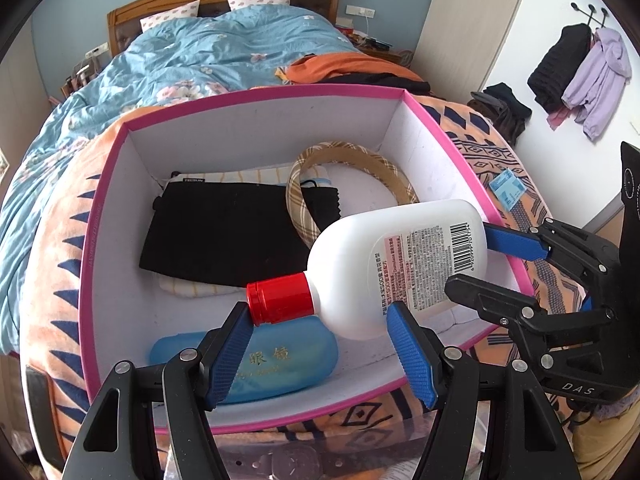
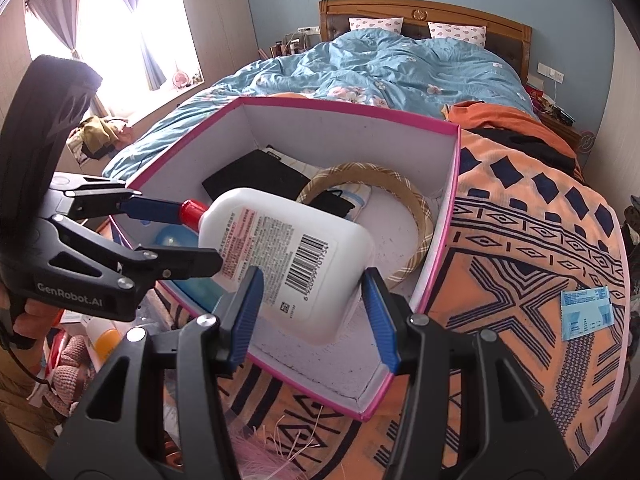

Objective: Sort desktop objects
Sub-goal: 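Carry the held bottle with both tools over the pink box opening, then lower the bottle into the pink box and open both tools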

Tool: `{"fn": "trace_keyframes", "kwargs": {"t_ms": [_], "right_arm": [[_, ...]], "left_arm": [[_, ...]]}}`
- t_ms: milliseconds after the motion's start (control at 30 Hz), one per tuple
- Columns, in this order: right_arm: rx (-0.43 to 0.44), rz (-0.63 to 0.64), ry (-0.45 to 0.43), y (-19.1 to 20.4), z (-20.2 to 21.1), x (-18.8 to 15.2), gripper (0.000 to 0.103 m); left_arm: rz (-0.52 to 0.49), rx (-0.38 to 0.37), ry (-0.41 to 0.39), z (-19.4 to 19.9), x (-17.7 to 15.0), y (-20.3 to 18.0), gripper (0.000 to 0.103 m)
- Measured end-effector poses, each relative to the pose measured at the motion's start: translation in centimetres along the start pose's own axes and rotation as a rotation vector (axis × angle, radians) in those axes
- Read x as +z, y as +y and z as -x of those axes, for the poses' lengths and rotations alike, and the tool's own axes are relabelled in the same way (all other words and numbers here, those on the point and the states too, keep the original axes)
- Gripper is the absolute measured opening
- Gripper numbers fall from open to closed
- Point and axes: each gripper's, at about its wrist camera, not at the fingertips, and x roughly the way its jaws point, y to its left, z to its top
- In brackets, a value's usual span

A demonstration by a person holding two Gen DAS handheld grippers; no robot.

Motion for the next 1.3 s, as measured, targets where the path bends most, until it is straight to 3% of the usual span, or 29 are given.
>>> {"fn": "trace_keyframes", "kwargs": {"t_ms": [833, 1300], "right_arm": [[-0.057, 0.077, 0.141, 0.5, -1.5, 0.2, 0.054], [-0.007, 0.008, 0.04, -0.3, 0.8, -0.1, 0.054]], "left_arm": [[-0.026, -0.008, 0.065, -2.0, 0.0, 0.1, 0.07], [-0.02, -0.017, 0.05, -1.6, 0.5, 0.8, 0.069]]}}
